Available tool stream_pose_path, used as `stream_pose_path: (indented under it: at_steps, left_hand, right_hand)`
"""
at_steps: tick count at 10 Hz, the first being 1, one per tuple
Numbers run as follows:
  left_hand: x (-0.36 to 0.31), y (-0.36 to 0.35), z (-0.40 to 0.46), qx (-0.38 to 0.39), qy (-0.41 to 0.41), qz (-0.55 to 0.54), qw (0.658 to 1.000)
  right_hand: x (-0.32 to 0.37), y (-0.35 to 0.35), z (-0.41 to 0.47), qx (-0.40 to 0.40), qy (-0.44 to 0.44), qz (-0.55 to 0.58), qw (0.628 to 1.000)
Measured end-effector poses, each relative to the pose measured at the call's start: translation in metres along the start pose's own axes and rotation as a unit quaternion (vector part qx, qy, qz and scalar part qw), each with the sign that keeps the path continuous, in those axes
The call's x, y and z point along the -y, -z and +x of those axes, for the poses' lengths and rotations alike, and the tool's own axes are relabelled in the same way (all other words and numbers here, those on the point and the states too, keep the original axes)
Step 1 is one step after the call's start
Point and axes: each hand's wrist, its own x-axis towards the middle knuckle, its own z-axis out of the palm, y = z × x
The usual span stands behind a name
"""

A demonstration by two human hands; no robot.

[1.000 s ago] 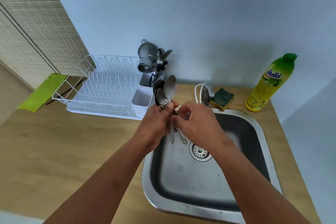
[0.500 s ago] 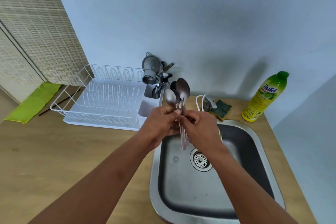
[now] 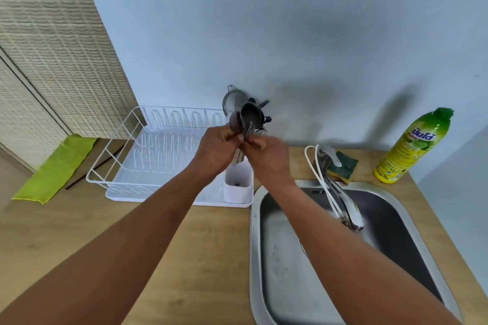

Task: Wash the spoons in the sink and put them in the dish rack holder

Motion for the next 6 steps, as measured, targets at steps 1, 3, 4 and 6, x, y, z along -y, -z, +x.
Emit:
stream_pose_path:
  at_steps: [1, 3, 4, 6]
  left_hand:
    - [0.024, -0.001, 0.008, 0.025, 0.069, 0.017, 0.997]
    - [0.050, -0.009, 0.015, 0.091, 0.119, 0.085, 0.985]
    - [0.041, -0.012, 0.014, 0.120, 0.088, 0.150, 0.977]
    - [0.041, 0.003, -0.004, -0.038, -0.011, 0.135, 0.990]
  right_hand:
    - [-0.018, -0.026, -0.008, 0.027, -0.027, -0.034, 0.999]
    - [-0.053, -0.046, -0.022, 0.073, -0.046, -0.186, 0.979]
    - [-0.044, -0.040, -0.015, 0.103, -0.050, -0.248, 0.962]
    - [-0.040, -0.023, -0.026, 0.068, -0.061, -0.237, 0.967]
